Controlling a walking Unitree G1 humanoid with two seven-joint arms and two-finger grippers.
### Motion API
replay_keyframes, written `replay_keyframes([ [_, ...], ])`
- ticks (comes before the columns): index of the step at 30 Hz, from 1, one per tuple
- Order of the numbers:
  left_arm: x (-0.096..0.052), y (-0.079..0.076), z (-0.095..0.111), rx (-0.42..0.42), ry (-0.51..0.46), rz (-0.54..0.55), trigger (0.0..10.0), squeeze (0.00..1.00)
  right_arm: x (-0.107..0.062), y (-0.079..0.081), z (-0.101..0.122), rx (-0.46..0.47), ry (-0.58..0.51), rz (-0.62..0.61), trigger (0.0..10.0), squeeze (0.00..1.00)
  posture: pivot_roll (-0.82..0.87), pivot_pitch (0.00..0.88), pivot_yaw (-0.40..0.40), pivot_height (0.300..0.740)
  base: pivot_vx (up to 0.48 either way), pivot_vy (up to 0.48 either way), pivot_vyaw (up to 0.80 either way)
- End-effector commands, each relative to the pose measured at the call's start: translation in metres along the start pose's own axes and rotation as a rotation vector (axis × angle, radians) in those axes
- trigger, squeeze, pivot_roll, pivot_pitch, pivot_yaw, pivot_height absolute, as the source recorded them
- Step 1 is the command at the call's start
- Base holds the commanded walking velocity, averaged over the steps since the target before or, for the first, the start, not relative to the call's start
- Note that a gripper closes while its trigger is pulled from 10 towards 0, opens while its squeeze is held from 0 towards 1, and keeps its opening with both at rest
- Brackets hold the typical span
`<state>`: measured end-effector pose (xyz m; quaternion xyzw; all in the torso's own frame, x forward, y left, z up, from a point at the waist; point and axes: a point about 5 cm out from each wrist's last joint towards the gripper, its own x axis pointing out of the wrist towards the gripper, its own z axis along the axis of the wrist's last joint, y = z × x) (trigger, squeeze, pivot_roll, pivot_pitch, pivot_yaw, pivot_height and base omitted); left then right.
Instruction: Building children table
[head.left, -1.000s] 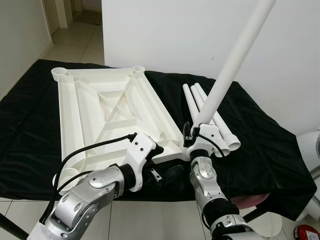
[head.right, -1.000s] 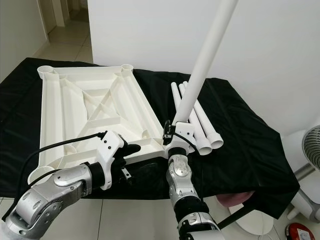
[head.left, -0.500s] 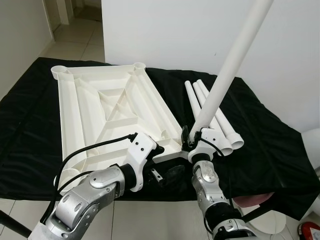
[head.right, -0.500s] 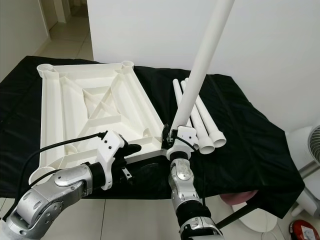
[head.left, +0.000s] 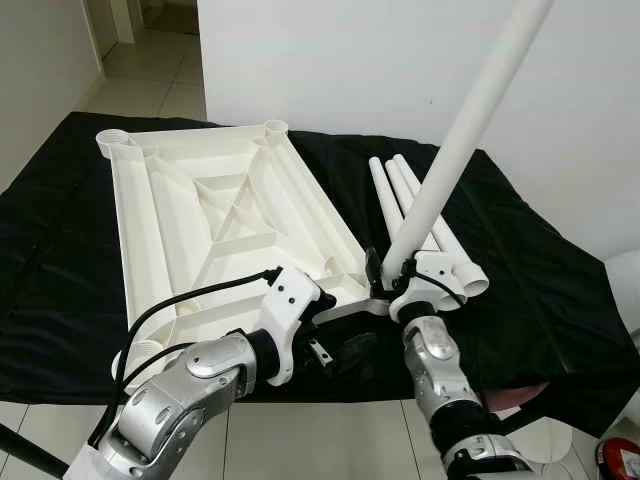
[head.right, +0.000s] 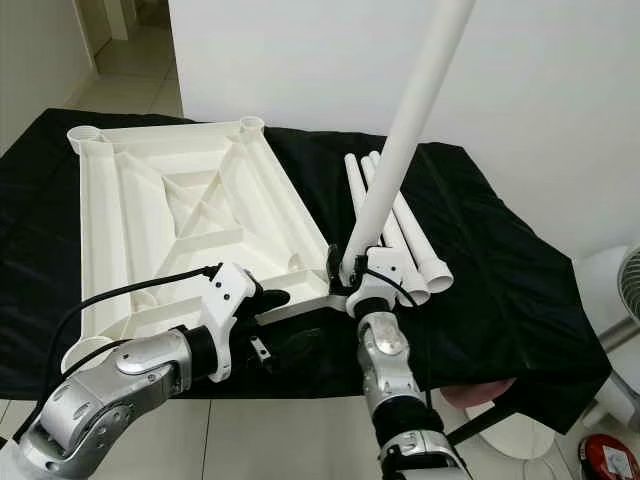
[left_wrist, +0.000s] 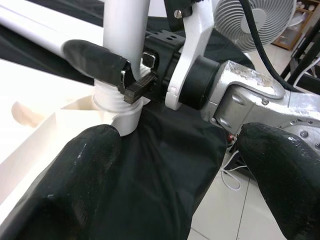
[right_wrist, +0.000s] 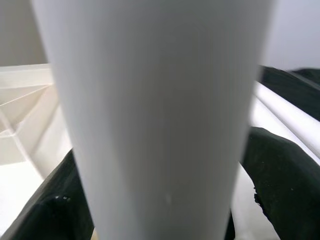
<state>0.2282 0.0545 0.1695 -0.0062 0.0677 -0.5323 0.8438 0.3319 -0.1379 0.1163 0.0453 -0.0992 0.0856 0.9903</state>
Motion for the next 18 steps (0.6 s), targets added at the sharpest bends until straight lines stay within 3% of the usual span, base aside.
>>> replay_keyframes([
  [1, 0.006, 0.002, -0.001, 0.031, 0.009, 0.023, 10.0, 0.0, -0.001, -0.005, 0.0, -0.016, 0.017, 0.045, 10.0, 0.0, 0.02, 0.0, -0.111, 0.74, 0.0, 0.0, 0.0],
  [9, 0.02, 0.019, 0.001, 0.1, 0.011, 0.208, 10.0, 0.0, -0.004, -0.026, 0.01, -0.053, 0.038, 0.189, 10.0, 0.0, 0.02, 0.0, -0.115, 0.74, 0.0, 0.0, 0.0],
  [18, 0.024, 0.022, -0.001, 0.145, 0.021, 0.247, 10.0, 0.0, -0.011, -0.035, 0.009, -0.06, 0.081, 0.296, 10.0, 0.0, 0.01, 0.0, -0.109, 0.74, 0.0, 0.0, 0.0],
])
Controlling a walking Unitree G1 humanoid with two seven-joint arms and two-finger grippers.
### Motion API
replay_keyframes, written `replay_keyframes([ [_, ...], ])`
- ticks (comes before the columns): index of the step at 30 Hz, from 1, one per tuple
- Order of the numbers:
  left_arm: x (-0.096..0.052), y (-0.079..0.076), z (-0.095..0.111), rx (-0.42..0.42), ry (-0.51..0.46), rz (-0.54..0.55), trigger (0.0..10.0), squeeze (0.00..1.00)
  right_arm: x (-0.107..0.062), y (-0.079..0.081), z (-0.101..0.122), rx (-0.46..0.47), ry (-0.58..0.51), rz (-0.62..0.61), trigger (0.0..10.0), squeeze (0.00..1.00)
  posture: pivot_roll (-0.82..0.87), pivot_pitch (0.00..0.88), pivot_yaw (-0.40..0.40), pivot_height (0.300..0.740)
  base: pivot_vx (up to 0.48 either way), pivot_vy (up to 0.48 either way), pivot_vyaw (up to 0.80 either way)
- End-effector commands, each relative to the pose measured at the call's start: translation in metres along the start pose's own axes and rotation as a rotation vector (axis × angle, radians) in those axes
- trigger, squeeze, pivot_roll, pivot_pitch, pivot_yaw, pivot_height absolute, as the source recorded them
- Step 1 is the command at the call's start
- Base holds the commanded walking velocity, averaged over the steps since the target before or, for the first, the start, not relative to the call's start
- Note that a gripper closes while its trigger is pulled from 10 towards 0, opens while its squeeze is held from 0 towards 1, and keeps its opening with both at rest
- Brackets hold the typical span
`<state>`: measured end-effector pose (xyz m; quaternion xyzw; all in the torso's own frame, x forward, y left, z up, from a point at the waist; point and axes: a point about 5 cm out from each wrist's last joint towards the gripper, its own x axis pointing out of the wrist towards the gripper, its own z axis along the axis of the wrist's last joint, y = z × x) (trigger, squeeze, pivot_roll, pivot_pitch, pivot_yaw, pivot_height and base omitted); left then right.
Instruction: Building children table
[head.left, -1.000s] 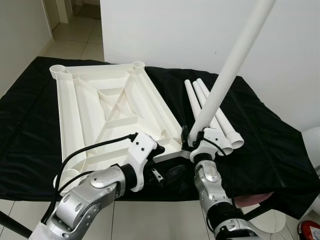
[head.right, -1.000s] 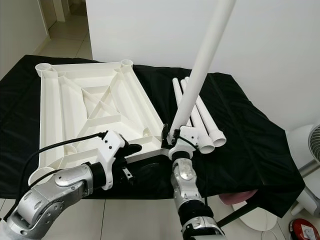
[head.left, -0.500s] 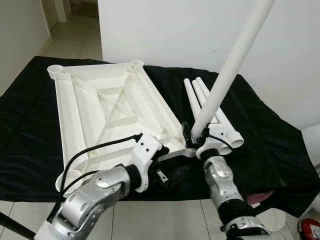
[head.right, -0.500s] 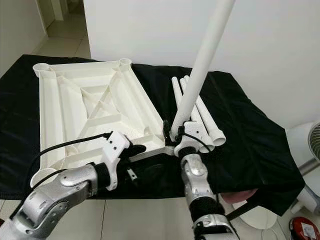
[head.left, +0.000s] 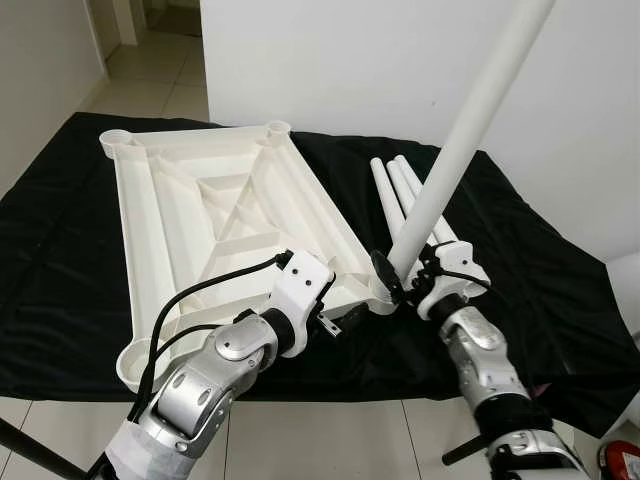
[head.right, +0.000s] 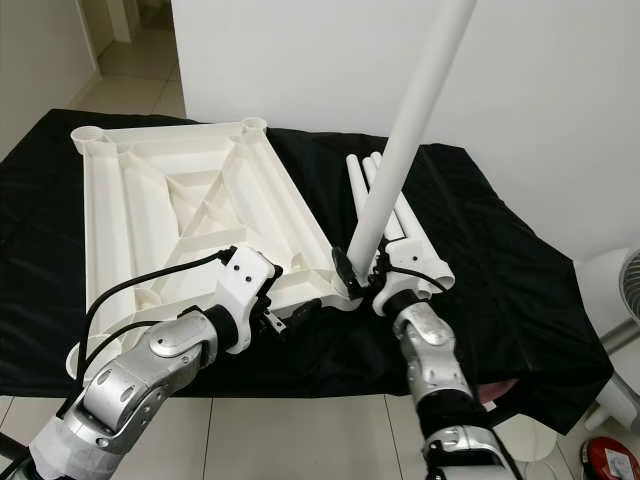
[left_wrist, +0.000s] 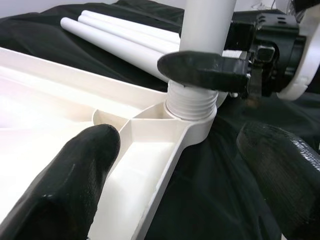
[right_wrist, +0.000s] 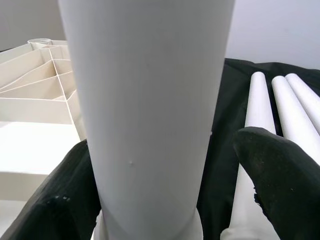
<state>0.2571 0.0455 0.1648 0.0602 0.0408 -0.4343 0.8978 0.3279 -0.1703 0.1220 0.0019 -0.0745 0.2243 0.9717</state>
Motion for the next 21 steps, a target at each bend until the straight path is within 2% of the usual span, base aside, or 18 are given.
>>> replay_keyframes([
  [1, 0.003, -0.001, 0.0, 0.017, 0.003, 0.014, 10.0, 0.0, -0.004, -0.003, -0.001, -0.005, 0.016, 0.011, 10.0, 0.0, 0.01, 0.0, -0.109, 0.74, 0.0, 0.0, 0.0],
  [5, 0.005, -0.001, 0.0, 0.023, 0.002, 0.016, 10.0, 0.0, -0.006, -0.007, 0.0, -0.029, 0.045, 0.105, 10.0, 0.0, 0.01, 0.0, -0.102, 0.74, 0.0, 0.0, 0.0],
  [8, 0.006, -0.001, 0.0, 0.024, 0.001, 0.017, 10.0, 0.0, -0.006, -0.009, 0.002, -0.052, 0.052, 0.126, 10.0, 0.0, 0.01, 0.0, -0.1, 0.74, 0.0, 0.0, 0.0],
  [9, 0.007, -0.002, -0.001, 0.028, 0.006, 0.016, 10.0, 0.0, -0.006, -0.01, 0.003, -0.079, 0.06, 0.155, 9.5, 0.0, 0.01, 0.0, -0.098, 0.74, 0.0, 0.0, 0.0],
  [13, 0.007, -0.002, -0.001, 0.028, 0.006, 0.016, 10.0, 0.0, -0.006, -0.011, 0.004, -0.087, 0.064, 0.161, 9.2, 0.0, 0.01, 0.0, -0.098, 0.74, 0.0, 0.0, 0.0],
  [14, 0.008, -0.002, -0.001, 0.028, 0.007, 0.015, 10.0, 0.0, -0.005, -0.013, 0.005, -0.103, 0.07, 0.168, 6.9, 0.0, 0.0, 0.0, -0.096, 0.74, 0.0, 0.0, 0.0],
  [17, 0.009, -0.003, -0.001, 0.024, 0.008, 0.013, 10.0, 0.0, -0.003, -0.016, 0.006, -0.117, 0.08, 0.182, 6.9, 0.0, 0.0, 0.0, -0.096, 0.74, 0.0, 0.0, 0.0],
  [18, 0.011, -0.006, -0.001, 0.031, 0.015, 0.002, 10.0, 0.0, -0.001, -0.017, 0.007, -0.124, 0.088, 0.194, 6.2, 0.0, 0.01, 0.0, -0.096, 0.74, 0.0, 0.0, 0.0],
  [20, 0.011, -0.007, -0.002, 0.035, 0.018, -0.002, 10.0, 0.0, -0.001, -0.017, 0.007, -0.125, 0.09, 0.198, 6.2, 0.0, 0.01, 0.0, -0.096, 0.74, 0.0, 0.0, 0.0],
  [21, 0.012, -0.008, -0.003, 0.036, 0.023, -0.009, 10.0, 0.0, 0.001, -0.018, 0.007, -0.126, 0.093, 0.199, 5.8, 0.0, 0.01, 0.0, -0.096, 0.74, 0.0, 0.0, 0.0],
])
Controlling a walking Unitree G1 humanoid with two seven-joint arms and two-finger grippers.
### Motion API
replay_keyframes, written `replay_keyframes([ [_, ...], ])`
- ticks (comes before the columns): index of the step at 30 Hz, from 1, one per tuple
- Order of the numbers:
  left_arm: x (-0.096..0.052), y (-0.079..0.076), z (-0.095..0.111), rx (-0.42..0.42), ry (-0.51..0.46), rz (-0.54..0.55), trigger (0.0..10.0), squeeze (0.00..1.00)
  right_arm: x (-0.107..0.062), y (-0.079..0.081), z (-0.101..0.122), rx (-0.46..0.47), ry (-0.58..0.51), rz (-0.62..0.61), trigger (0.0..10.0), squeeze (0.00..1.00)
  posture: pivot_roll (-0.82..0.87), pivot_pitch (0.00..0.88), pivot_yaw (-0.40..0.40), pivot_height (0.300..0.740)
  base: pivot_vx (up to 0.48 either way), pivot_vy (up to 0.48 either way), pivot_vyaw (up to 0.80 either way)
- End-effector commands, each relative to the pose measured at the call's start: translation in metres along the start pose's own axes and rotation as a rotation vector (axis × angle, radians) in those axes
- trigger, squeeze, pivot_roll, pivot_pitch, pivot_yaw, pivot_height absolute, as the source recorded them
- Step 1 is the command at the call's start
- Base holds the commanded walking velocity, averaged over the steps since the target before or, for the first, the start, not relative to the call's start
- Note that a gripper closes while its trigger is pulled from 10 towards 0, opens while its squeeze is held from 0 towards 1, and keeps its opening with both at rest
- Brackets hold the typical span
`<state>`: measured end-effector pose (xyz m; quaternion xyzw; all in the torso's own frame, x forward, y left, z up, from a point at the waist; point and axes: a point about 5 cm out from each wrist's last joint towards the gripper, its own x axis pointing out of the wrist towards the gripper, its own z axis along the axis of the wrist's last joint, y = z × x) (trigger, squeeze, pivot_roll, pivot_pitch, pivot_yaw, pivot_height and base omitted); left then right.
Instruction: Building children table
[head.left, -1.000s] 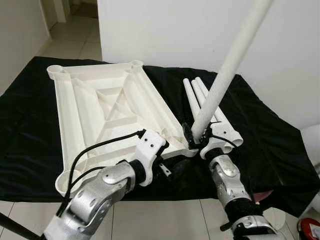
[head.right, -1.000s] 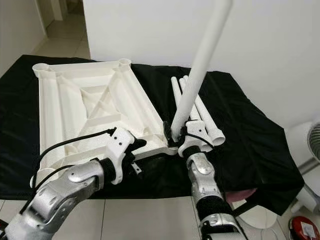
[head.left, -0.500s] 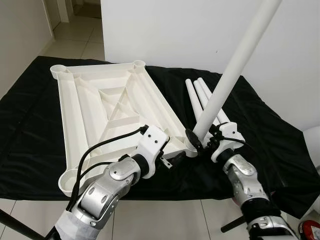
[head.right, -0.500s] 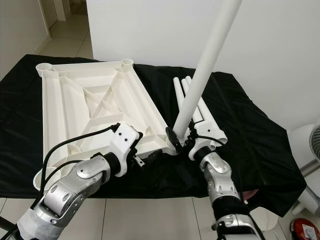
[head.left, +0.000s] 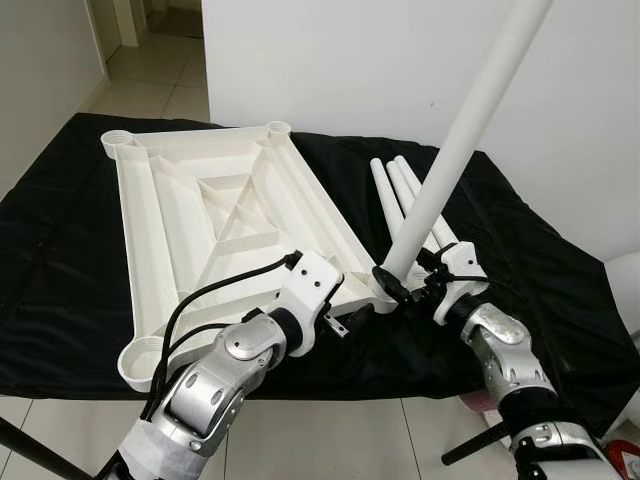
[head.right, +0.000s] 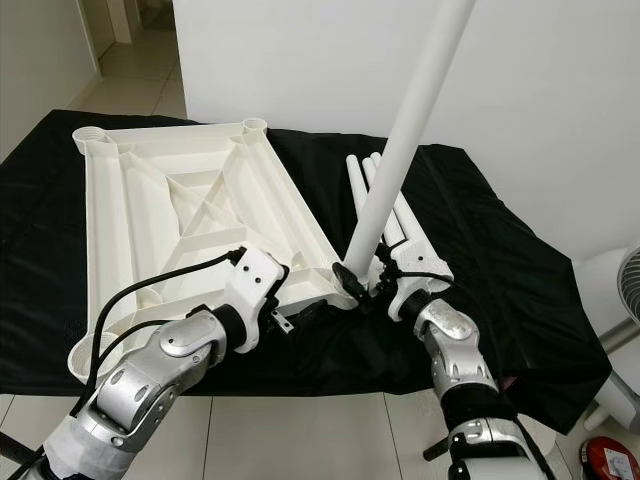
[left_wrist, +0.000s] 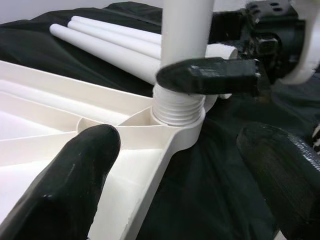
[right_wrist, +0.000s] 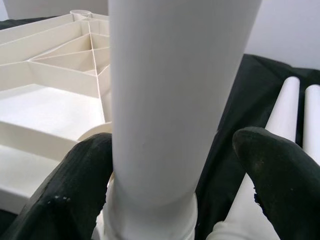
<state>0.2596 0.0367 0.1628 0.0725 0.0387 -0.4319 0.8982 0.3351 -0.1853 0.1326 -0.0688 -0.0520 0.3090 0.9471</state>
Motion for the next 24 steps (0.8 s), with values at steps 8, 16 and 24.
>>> replay_keyframes([
  [8, 0.005, -0.01, -0.003, 0.023, 0.024, -0.043, 10.0, 0.0, 0.008, 0.004, -0.007, -0.005, 0.042, 0.034, 6.2, 0.0, 0.01, 0.0, -0.098, 0.74, 0.0, 0.0, 0.0],
  [16, 0.007, -0.009, -0.002, 0.032, 0.021, -0.045, 10.0, 0.0, 0.019, 0.016, -0.016, 0.038, 0.058, 0.049, 5.4, 0.0, 0.02, 0.0, -0.098, 0.74, 0.0, 0.0, 0.0],
  [24, 0.008, -0.009, 0.0, 0.036, 0.016, -0.047, 10.0, 0.0, 0.025, 0.019, -0.018, 0.054, 0.061, 0.04, 2.5, 0.0, 0.02, 0.0, -0.097, 0.74, 0.0, 0.0, 0.0],
])
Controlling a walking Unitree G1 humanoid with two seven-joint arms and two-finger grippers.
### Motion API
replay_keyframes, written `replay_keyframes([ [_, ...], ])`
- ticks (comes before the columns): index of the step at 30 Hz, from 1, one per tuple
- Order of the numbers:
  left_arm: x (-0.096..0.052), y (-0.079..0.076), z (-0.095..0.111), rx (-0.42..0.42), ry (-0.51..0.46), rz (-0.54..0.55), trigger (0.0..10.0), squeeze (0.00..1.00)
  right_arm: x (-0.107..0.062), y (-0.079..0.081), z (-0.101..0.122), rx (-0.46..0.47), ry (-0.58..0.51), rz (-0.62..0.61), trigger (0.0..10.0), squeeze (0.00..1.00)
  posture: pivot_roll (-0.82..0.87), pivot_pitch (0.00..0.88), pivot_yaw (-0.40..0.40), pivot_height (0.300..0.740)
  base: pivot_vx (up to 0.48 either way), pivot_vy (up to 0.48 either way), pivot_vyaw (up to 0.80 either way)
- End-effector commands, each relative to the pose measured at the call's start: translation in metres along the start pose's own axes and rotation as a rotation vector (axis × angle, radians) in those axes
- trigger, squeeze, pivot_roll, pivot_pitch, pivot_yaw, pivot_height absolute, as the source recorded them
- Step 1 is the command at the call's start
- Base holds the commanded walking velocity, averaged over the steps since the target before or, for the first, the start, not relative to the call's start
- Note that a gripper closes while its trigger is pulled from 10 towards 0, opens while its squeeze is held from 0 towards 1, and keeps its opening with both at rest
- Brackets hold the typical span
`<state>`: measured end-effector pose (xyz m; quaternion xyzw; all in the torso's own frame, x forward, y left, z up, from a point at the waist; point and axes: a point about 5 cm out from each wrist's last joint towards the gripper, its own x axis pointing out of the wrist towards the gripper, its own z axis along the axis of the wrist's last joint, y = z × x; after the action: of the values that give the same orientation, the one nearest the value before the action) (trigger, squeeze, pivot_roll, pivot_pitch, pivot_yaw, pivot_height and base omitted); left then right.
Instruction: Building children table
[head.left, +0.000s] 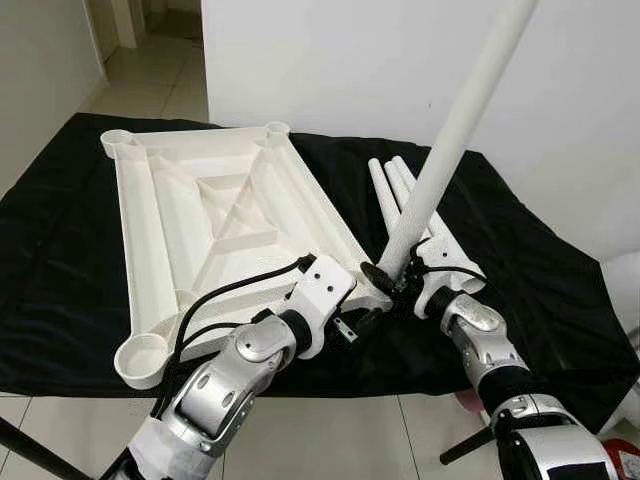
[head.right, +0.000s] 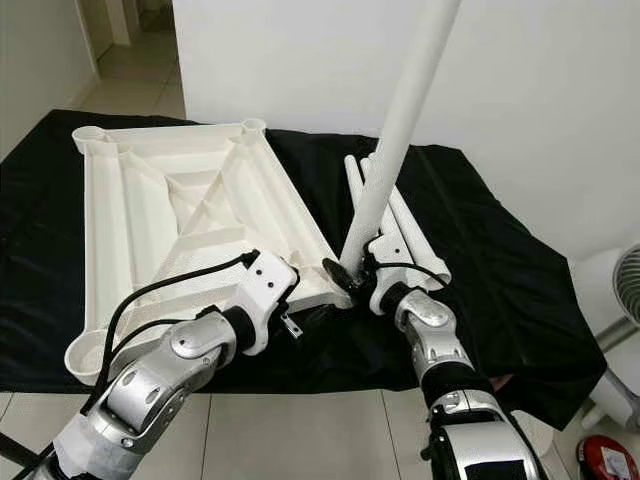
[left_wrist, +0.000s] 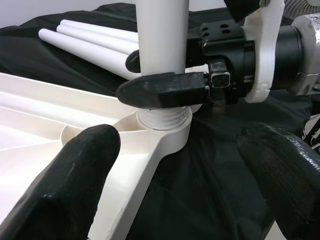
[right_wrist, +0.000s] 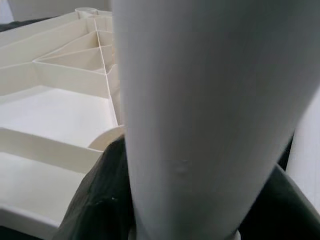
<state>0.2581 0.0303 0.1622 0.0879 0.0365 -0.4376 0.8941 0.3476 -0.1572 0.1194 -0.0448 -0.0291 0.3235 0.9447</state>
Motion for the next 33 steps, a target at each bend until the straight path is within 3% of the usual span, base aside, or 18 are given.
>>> replay_keyframes([
  [1, 0.004, -0.003, 0.0, 0.006, 0.006, -0.035, 10.0, 0.0, 0.0, 0.002, -0.006, -0.003, 0.035, 0.005, 0.0, 0.0, 0.02, 0.0, -0.097, 0.74, 0.0, 0.0, 0.0],
  [8, 0.004, -0.002, 0.002, 0.006, -0.002, -0.025, 10.0, 0.0, 0.0, 0.002, -0.012, 0.025, 0.057, -0.021, 0.0, 0.0, 0.02, 0.0, -0.102, 0.74, 0.0, 0.0, 0.0],
  [9, 0.004, -0.001, 0.002, 0.005, -0.003, -0.023, 10.0, 0.0, 0.0, 0.001, -0.014, 0.035, 0.067, -0.036, 10.0, 0.0, 0.02, 0.0, -0.104, 0.74, 0.0, 0.0, 0.0],
  [22, 0.003, -0.003, 0.003, 0.0, -0.01, -0.029, 10.0, 0.0, 0.001, -0.006, -0.023, 0.1, 0.127, -0.228, 10.0, 0.0, 0.02, 0.0, -0.102, 0.74, 0.0, 0.0, 0.0],
  [30, 0.004, -0.001, 0.004, 0.001, -0.018, -0.028, 10.0, 0.0, 0.012, 0.004, -0.021, 0.144, 0.098, -0.41, 10.0, 0.0, 0.01, 0.0, -0.107, 0.74, 0.0, 0.0, 0.0],
  [33, 0.003, 0.002, 0.005, 0.01, -0.02, -0.02, 10.0, 0.0, 0.018, 0.015, -0.019, 0.157, 0.089, -0.454, 10.0, 0.0, 0.01, 0.0, -0.109, 0.74, 0.0, 0.0, 0.0],
])
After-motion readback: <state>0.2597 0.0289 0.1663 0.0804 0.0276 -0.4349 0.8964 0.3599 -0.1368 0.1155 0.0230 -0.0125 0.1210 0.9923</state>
